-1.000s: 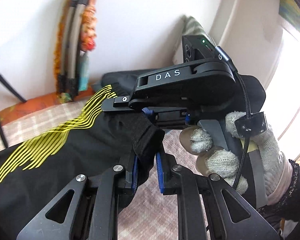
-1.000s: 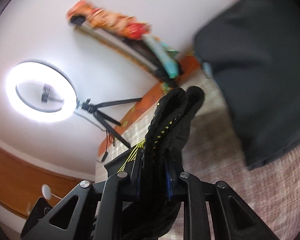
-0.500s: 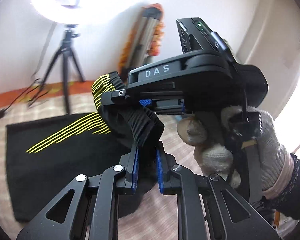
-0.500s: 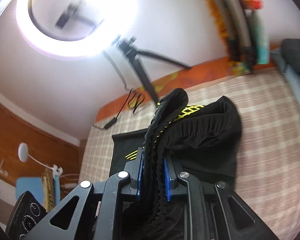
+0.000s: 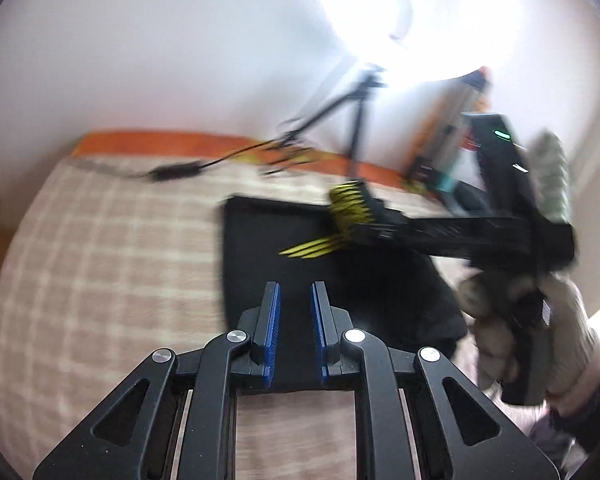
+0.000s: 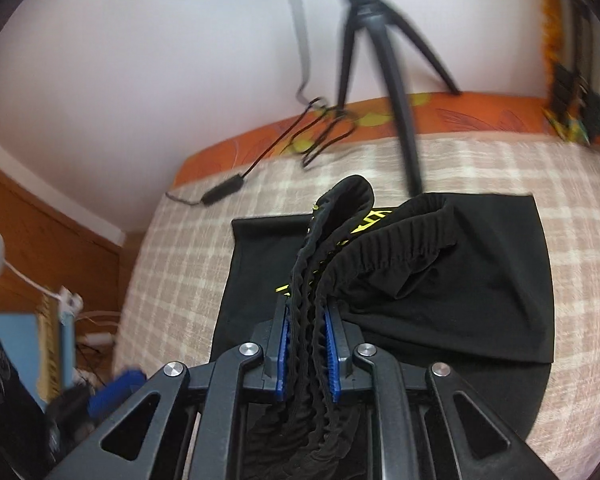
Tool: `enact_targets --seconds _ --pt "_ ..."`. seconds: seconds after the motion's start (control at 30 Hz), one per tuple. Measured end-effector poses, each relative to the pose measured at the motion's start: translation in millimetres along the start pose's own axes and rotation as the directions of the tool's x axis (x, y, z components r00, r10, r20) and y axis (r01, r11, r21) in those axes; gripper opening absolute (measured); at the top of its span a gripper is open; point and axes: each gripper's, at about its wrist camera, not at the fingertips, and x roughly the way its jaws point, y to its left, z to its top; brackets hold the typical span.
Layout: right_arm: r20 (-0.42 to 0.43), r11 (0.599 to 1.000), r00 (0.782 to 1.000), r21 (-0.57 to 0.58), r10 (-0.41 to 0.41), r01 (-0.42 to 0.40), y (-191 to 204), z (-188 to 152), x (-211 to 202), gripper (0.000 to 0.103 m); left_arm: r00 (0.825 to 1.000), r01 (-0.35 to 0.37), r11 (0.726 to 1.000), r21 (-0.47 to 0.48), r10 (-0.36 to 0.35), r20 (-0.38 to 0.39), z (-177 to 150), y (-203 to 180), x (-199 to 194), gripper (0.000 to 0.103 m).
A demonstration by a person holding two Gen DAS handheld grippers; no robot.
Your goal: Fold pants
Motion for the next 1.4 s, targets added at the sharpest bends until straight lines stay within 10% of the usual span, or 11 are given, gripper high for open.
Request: enact_targets --seconds 0.37,0.6,0.73,1.07,1.4 --pt "-0.064 0.987 0.994 -0.139 -0.084 0.074 73 -3 60 0.016 0.997 -0.056 0.986 -0.155 0.063 0.04 7 69 -17 0.014" --pt "-0.087 0.974 0.988 -0.175 0.13 -0.144 84 -4 43 0.055 0.997 -0.058 0.988 -0.144 0.064 0.038 9 66 -15 0.014" --pt "-0.029 0.962 0.972 -0.139 0.233 -0.235 53 -8 -4 0.056 0.998 -0.052 0.991 -0.123 0.055 0.028 9 58 -11 0.014" --pt "0.037 0.986 0.999 -0.166 0.028 -0.021 -42 -79 -73 0.056 0.994 -0.026 1.0 -0.019 0.023 -0.104 -4 21 36 0.031" --pt "0.03 0.952 0.999 -0.304 -0.032 0.04 -56 -130 -78 0.055 0.994 0.014 0.999 0.041 -0.009 -0.109 20 -13 37 0.031"
